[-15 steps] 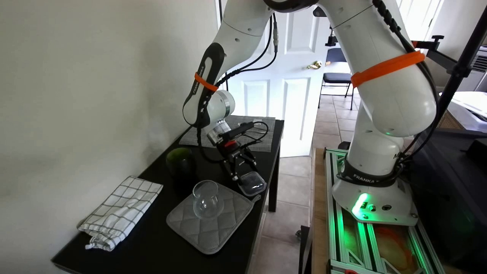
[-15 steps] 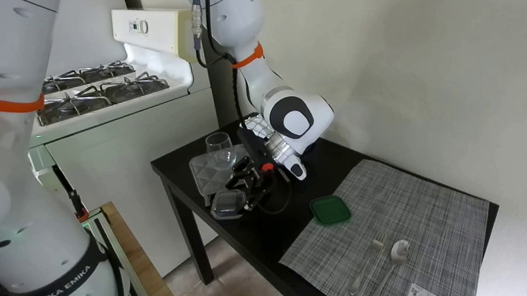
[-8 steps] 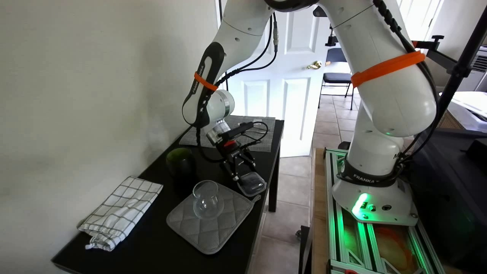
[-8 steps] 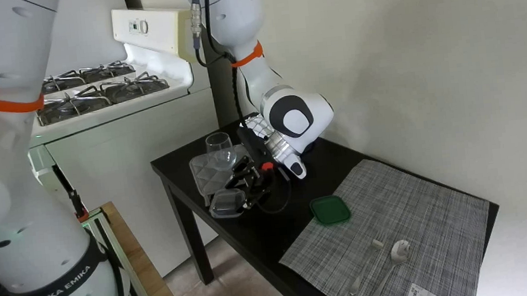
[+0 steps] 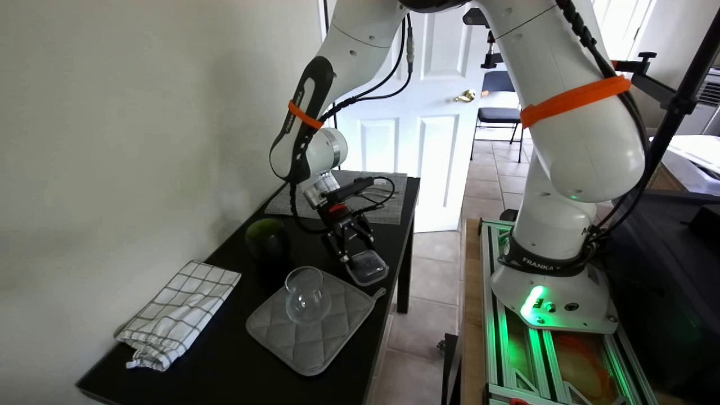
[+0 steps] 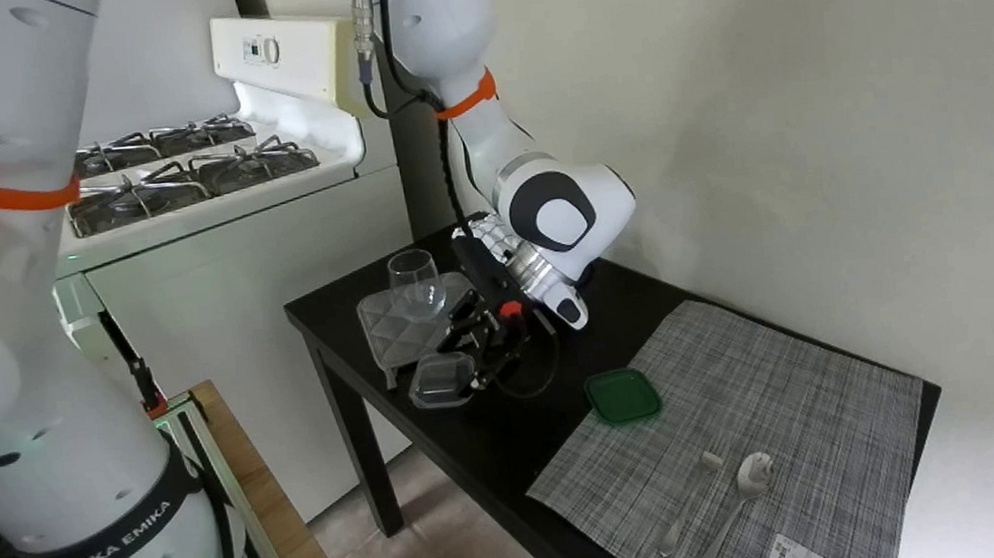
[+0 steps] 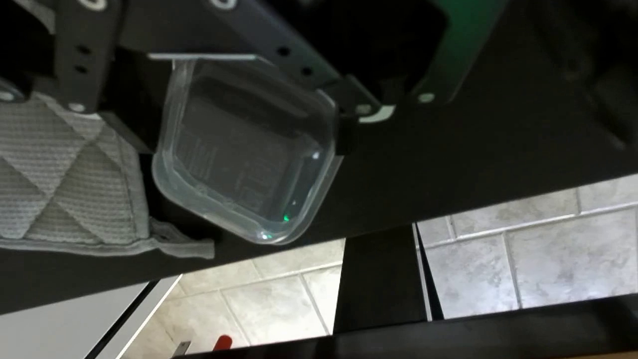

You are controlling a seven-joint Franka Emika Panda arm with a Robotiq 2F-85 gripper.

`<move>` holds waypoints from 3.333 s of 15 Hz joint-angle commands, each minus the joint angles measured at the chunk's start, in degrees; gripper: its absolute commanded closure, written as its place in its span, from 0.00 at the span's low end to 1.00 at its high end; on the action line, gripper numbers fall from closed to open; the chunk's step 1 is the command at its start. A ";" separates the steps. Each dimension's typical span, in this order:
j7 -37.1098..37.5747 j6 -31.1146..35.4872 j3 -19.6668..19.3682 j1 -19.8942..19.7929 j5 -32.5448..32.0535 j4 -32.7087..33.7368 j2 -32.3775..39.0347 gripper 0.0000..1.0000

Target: Turn the small lunchbox over

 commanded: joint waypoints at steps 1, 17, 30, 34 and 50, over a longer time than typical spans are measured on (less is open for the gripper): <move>0.03 8.81 -1.14 0.90 -1.84 -8.09 -10.09 0.39; 15.41 62.79 -0.14 1.78 -33.55 -35.47 -30.28 0.39; 53.59 63.60 9.69 -20.56 -68.19 -33.87 -40.59 0.39; 60.32 56.50 16.81 -21.90 -64.83 -33.66 -38.10 0.39; 85.05 36.55 53.69 -39.25 -63.35 -34.36 -40.42 0.39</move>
